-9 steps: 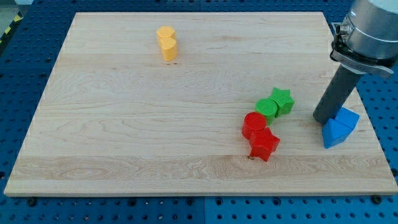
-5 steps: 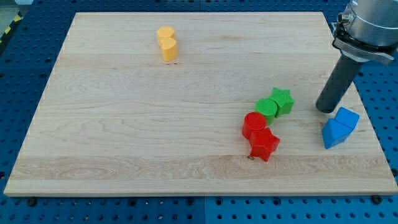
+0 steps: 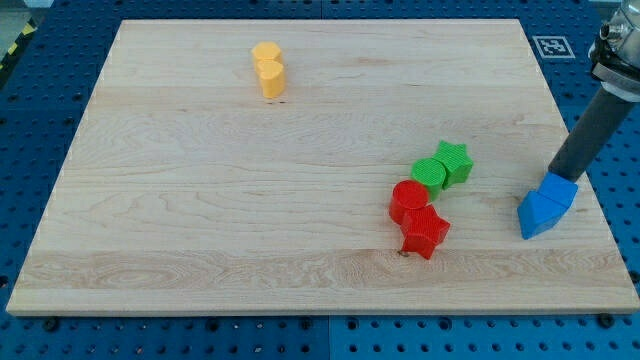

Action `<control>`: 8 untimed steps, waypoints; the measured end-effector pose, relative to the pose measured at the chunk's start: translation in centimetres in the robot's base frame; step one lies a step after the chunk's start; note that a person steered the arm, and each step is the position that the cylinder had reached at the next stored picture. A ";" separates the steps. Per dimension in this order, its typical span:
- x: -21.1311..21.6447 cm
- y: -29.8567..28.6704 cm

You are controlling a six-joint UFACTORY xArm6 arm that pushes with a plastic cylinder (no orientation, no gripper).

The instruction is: Move the blue cube along with blue triangle slightly down

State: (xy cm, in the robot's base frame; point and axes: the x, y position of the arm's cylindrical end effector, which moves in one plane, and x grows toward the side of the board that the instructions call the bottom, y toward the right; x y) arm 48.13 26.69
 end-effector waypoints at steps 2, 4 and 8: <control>1.7 0.0; 3.3 0.0; 3.5 -1.4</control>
State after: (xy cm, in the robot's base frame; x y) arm 51.65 25.24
